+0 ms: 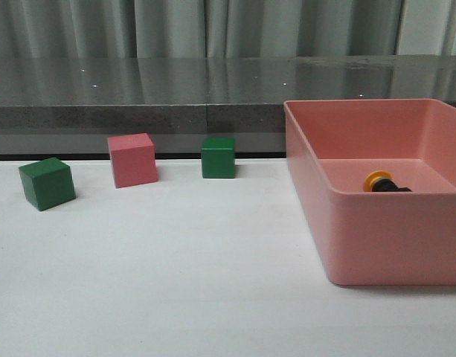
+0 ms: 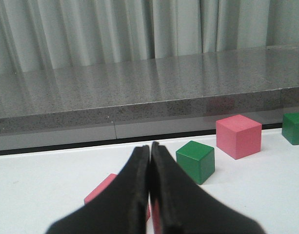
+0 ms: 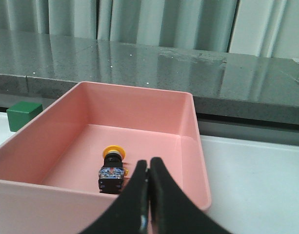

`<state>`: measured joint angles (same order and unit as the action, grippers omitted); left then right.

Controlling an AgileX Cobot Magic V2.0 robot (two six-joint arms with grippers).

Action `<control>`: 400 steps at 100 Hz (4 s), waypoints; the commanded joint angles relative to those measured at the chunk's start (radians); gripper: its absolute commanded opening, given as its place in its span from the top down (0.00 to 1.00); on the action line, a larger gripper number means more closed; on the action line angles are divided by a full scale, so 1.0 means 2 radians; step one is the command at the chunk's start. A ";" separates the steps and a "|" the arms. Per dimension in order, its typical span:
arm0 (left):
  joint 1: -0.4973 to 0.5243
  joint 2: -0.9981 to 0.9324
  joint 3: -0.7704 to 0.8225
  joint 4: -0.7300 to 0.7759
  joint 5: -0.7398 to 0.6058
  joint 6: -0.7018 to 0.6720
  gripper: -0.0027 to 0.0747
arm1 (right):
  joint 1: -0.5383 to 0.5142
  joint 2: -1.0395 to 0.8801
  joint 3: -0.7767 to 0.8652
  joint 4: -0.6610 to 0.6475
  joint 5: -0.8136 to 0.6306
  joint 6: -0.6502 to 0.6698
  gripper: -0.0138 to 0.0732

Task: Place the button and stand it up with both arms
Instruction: 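Move the right gripper over the yellow push button in the pink bin, then lower the right gripper and grasp the push button's black body, then lift the button out of the bin and lower it onto the table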

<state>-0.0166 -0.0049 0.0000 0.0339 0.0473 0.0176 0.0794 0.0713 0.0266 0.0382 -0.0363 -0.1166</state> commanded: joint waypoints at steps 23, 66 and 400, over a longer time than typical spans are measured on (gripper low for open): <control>0.001 -0.015 0.015 -0.004 -0.039 -0.006 0.99 | -0.001 0.010 -0.007 -0.004 -0.043 0.000 0.91; 0.001 -0.015 0.015 -0.004 -0.039 -0.006 0.99 | -0.001 0.010 -0.008 -0.003 -0.101 0.001 0.91; 0.001 -0.015 0.015 -0.004 -0.039 -0.006 0.99 | 0.218 0.928 -0.901 0.105 0.491 -0.406 0.73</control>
<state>-0.0166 -0.0049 0.0000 0.0339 0.0473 0.0176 0.4884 1.9347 -1.7293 0.2333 1.0028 -0.7991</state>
